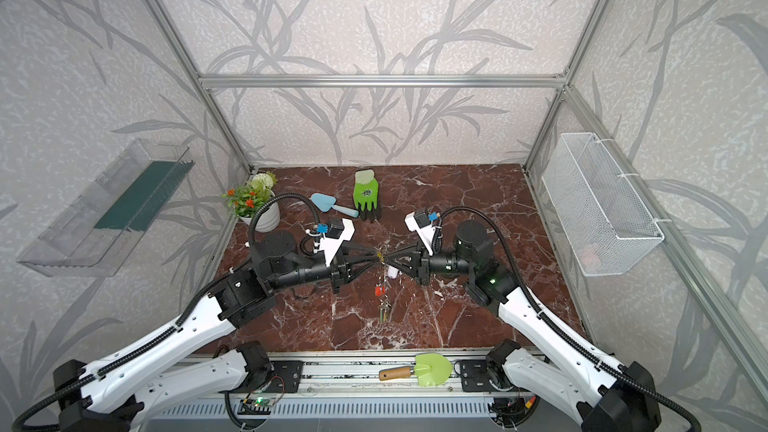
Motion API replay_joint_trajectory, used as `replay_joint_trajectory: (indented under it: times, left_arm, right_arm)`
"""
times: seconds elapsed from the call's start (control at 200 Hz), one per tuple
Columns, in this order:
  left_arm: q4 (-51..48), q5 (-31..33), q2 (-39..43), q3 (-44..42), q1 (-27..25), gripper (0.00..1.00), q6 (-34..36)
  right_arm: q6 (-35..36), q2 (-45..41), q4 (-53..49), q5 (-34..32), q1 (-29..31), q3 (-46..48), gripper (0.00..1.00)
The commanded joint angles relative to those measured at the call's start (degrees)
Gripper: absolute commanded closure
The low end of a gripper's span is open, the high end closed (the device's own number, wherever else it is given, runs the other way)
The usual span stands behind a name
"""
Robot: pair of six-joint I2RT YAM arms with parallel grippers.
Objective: Put the keys on the keyring
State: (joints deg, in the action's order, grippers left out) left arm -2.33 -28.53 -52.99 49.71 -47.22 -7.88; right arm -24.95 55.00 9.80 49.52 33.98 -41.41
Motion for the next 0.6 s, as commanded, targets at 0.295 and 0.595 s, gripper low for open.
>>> replay_joint_trajectory:
  times: [0.295, 0.595]
  left_arm:
    - [-21.1, -7.7, -4.6, 10.4, 5.4, 0.67, 11.7]
    - [-27.3, -14.7, -12.7, 17.2, 6.2, 0.56, 19.9]
  right_arm:
    - [0.6, -2.0, 2.8, 1.0, 0.3, 0.4, 1.0]
    - [-0.6, -2.3, 4.4, 2.2, 0.3, 1.0, 1.0]
